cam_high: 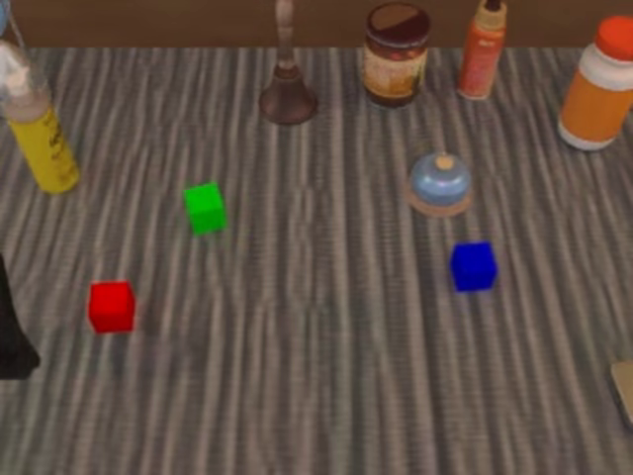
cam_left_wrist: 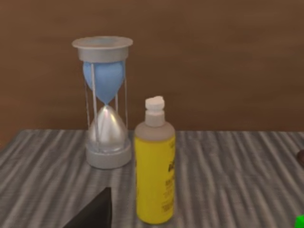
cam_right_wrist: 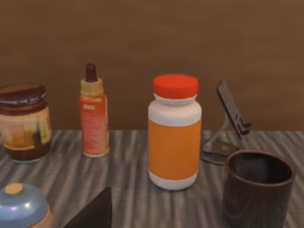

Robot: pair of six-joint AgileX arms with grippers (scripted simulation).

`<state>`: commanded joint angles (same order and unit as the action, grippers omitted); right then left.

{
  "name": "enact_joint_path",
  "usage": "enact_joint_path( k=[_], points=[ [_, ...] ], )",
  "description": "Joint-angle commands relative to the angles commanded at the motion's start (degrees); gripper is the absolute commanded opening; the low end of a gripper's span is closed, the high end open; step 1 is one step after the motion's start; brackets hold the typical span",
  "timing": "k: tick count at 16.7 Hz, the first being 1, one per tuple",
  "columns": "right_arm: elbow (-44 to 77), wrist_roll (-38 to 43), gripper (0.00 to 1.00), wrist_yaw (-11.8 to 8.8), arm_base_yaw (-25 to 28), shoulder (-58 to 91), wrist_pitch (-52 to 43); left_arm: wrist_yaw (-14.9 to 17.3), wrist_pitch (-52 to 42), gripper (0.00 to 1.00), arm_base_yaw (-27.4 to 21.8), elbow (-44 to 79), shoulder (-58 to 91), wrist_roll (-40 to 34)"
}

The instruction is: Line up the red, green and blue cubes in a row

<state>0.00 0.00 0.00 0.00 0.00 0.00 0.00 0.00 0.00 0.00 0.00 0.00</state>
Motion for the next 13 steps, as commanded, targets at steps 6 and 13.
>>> enact_joint_path(
  k=[6,13],
  points=[
    [0.0,0.0,1.0,0.0,0.0,0.0,0.0,0.2,-3.9,1.0,-0.9,5.5,6.0,-1.1],
    [0.0,0.0,1.0,0.0,0.0,0.0,0.0,0.1,-21.5,1.0,-4.1,28.5,39.0,-5.7]
  ],
)
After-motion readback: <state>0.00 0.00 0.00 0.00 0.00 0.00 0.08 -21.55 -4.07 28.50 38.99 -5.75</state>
